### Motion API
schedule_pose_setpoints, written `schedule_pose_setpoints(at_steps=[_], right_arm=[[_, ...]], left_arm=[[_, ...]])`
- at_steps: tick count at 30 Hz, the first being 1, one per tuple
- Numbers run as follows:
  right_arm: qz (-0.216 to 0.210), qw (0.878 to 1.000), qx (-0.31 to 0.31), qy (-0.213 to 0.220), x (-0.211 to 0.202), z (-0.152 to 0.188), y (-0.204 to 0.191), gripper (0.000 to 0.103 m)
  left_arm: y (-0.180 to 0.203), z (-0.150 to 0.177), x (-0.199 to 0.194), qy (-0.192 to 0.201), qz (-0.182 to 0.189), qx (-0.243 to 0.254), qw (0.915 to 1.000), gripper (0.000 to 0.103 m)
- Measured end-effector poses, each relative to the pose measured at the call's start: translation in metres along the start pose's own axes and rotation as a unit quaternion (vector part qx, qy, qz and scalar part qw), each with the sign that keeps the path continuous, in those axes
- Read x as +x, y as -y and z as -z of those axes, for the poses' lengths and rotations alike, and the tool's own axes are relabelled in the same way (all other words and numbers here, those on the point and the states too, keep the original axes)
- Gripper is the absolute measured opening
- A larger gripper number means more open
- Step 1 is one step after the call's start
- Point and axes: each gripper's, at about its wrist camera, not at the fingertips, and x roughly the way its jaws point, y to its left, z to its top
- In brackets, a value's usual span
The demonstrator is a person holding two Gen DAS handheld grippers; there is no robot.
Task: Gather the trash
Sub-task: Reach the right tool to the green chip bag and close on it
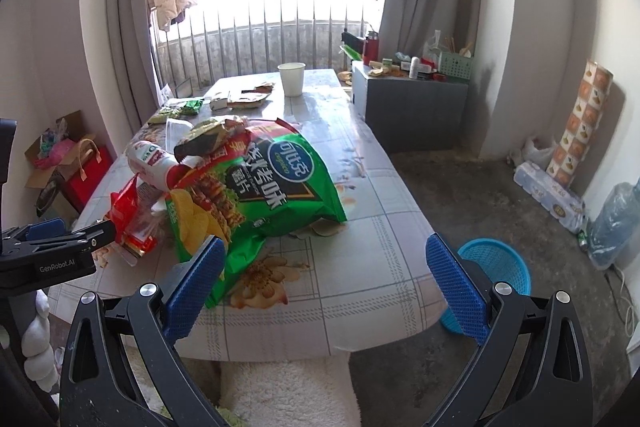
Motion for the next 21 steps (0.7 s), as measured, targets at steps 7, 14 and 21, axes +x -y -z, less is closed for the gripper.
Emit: schedule_pose_setpoints(at_steps=[7,14,21], right_arm=[[-0.015,1.0,-0.017,-0.001,0.023,-0.043,-0.021,0.096],[-0.018,0.999,-0.025,-0.03,0.055,-0.071,-0.032,0.096],[-0.015,0.999,-0.023,-0.043,0.078,-0.082,-0.026,0.096]], left_arm=[[-0.024,-0.037,0.006,0.024,0.004,-0.02,0.9995,0.097],[-0.024,-0.07,0.012,0.067,0.036,0.002,0.9971,0.097],[0.001,-0.09,0.025,0.085,0.081,0.049,0.9919,0.097]])
